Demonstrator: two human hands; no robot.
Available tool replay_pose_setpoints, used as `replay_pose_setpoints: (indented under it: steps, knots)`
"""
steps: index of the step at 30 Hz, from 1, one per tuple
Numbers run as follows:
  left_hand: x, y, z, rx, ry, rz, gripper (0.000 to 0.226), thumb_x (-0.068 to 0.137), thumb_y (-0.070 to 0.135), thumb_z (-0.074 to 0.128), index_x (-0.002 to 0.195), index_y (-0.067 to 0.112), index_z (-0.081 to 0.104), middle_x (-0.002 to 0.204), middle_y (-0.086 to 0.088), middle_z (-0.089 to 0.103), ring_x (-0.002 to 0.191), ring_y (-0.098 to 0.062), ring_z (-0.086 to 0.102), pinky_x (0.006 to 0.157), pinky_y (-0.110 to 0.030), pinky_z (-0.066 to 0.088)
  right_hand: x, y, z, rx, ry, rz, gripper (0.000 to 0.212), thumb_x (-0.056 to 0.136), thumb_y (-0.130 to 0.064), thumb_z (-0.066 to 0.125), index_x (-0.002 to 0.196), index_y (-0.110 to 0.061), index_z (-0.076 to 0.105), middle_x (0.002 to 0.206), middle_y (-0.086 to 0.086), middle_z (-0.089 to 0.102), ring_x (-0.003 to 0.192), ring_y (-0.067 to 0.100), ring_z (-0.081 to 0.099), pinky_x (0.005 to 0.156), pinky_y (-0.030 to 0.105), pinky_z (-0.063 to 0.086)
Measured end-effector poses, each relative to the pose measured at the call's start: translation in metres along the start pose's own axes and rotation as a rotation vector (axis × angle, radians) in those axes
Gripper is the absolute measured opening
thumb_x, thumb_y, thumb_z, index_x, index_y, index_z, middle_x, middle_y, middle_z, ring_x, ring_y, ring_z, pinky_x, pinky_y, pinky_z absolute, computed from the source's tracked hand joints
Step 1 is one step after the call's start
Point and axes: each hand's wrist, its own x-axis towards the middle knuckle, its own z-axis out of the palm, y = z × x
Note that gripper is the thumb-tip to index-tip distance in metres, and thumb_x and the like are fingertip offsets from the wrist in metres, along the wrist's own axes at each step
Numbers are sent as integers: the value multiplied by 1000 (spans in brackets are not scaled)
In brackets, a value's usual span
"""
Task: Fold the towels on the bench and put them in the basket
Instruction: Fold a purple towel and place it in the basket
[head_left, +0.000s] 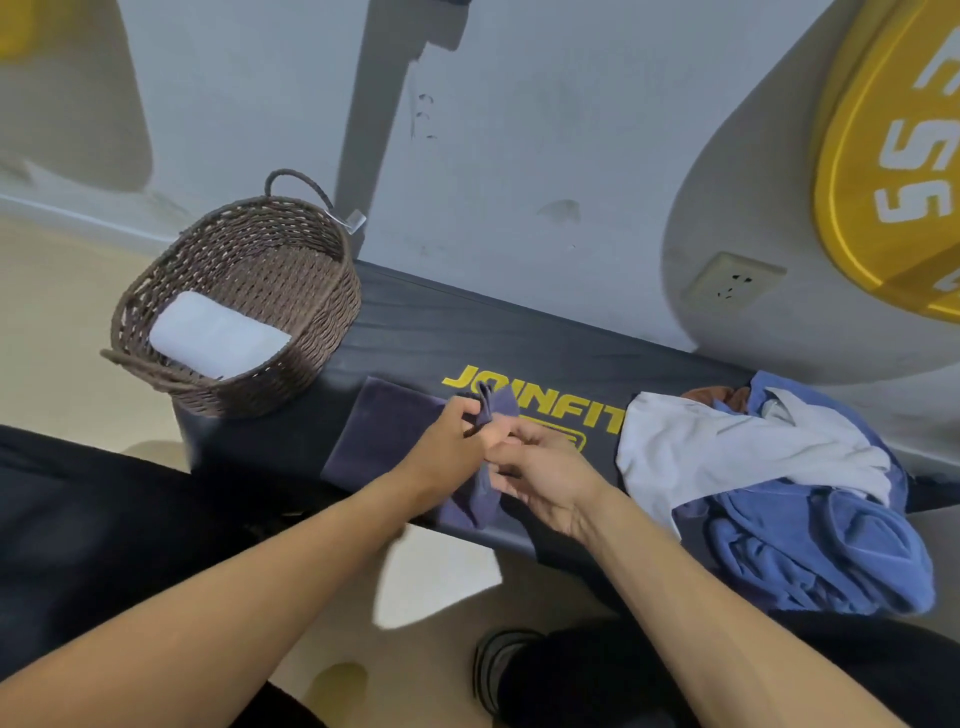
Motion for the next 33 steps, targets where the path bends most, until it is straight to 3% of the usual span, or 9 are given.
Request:
replay_pose_setpoints:
  steps: [4,7,10,12,15,17,23,27,33]
  knots:
    - [5,-13,-39,60,95,-38,21,83,25,76,98,19,62,94,0,73,83,-7,64,75,-24,53,0,3,7,209,-224,62,28,95,3,54,120,4,65,105,18,70,94,24,70,93,32,57]
    - [7,-29,-56,27,56,-83,34,82,10,77,114,6,63,100,-5,74,87,-9,67,72,-17,51,7,15,1,204,38,63,24,89,9,61,113,7,63,92,18,71,79,24,71,79,31,61]
    - [10,-35,-69,81,113,-103,31,84,4,74,113,6,64,95,-6,74,87,-15,69,76,-24,53,12,28,-9,-257,252,-167,25,83,16,61,106,6,64,75,6,59,66,17,56,69,27,54]
    - [15,-36,-77,127,131,-103,21,85,2,70,102,12,66,89,-6,75,89,-20,70,82,-32,54,12,37,-9,-651,274,-415,24,80,8,68,101,-4,70,81,4,59,67,16,55,72,24,52]
    - [21,-34,-92,214,165,-79,22,84,-1,65,86,21,64,81,-3,74,81,-19,69,79,-32,53,14,50,0,-1090,99,-706,26,78,-10,77,104,-14,73,101,1,64,92,14,60,85,22,50]
    - [24,-35,-105,275,221,-93,20,82,2,63,80,21,63,79,-2,73,79,-19,67,74,-32,51,17,57,6,-1271,-28,-764,27,79,-17,74,106,-15,72,109,-2,66,106,16,56,95,24,45]
    - [18,-45,-117,489,332,-117,25,77,32,78,69,28,55,69,9,64,70,-9,61,64,-30,46,26,60,17,-1462,-112,-691,37,86,-29,70,121,-17,70,123,-2,61,120,18,48,104,25,39]
    - [17,-50,-116,590,370,-95,21,79,24,77,73,28,57,67,15,58,67,-7,57,67,-26,43,25,59,22,-1535,-140,-730,37,88,-28,65,124,-18,69,124,-1,61,119,21,47,106,27,37]
    - [23,-43,-118,595,311,-167,18,83,14,65,66,10,68,61,-4,66,61,-14,60,50,-23,38,18,60,29,-1594,-132,-757,34,91,-25,57,122,-19,69,126,1,58,118,25,47,101,36,42]
